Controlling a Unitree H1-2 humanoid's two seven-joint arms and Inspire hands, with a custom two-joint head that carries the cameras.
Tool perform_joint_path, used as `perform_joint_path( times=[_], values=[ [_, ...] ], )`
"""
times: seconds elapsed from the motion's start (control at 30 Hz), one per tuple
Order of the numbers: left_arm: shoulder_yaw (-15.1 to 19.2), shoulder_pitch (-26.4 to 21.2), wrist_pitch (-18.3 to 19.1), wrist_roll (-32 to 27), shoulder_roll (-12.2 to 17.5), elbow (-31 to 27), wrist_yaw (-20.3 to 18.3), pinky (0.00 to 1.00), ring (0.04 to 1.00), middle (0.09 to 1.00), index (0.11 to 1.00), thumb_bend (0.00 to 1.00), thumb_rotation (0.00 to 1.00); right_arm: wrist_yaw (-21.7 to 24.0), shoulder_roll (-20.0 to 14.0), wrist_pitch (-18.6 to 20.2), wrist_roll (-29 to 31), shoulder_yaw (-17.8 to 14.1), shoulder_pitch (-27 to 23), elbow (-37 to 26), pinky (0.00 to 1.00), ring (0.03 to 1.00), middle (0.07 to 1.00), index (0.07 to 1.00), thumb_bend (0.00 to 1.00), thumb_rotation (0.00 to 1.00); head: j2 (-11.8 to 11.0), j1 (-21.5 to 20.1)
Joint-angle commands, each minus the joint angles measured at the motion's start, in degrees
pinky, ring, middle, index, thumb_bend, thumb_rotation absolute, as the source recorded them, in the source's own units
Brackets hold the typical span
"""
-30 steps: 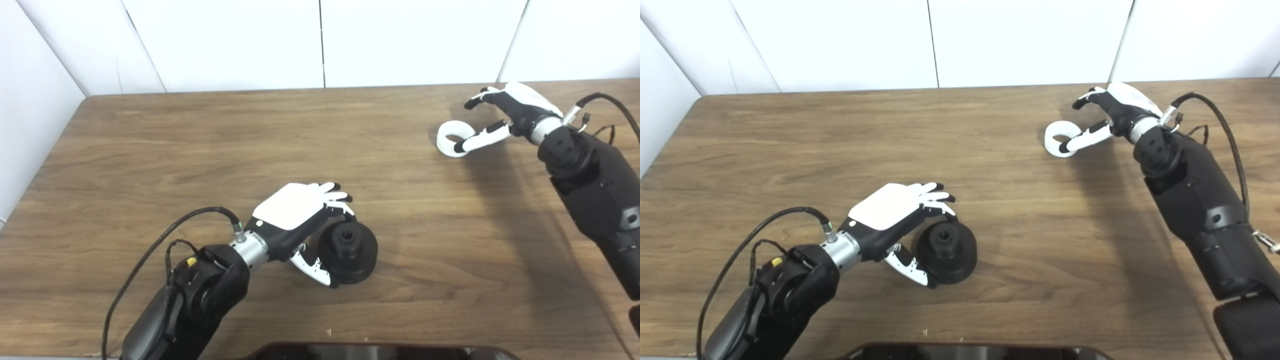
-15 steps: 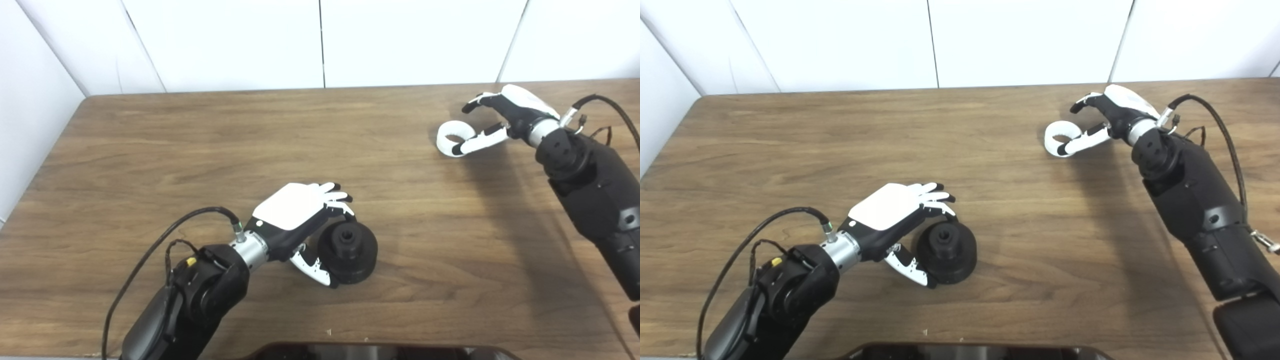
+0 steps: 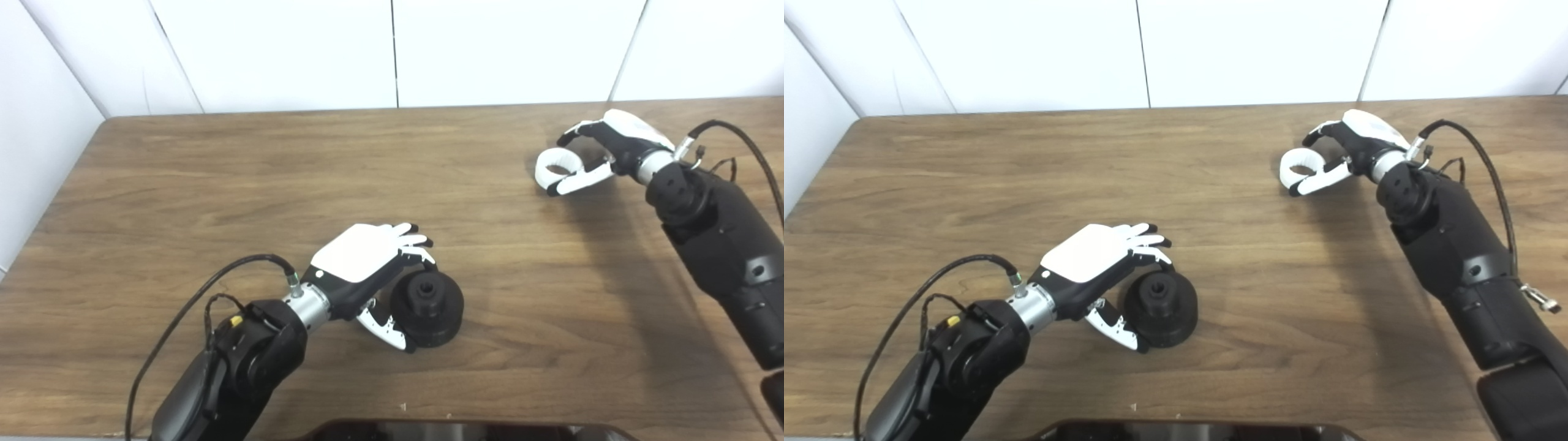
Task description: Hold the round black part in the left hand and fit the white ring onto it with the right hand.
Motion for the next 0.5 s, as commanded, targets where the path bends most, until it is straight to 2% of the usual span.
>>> perform_joint_path(
  times=[0.0,0.47],
  values=[
    [0.35,-0.47,-0.01,1.06,0.41,0.36,-0.51,0.95,0.975,0.916,0.645,0.77,0.27,-1.26,-0.65,-1.54,-0.19,-0.75,-2.59,-0.54,0.9,0.988,0.935,0.771,0.87,0.33,0.1,0.16],
    [0.73,-0.29,-0.41,1.2,0.23,0.31,-0.21,0.94,0.972,0.913,0.648,0.77,0.28,-2.38,-0.45,-2.82,0.71,-1.38,-1.97,-0.13,0.87,0.974,0.914,0.702,0.84,0.28,0.2,0.34]
  ],
)
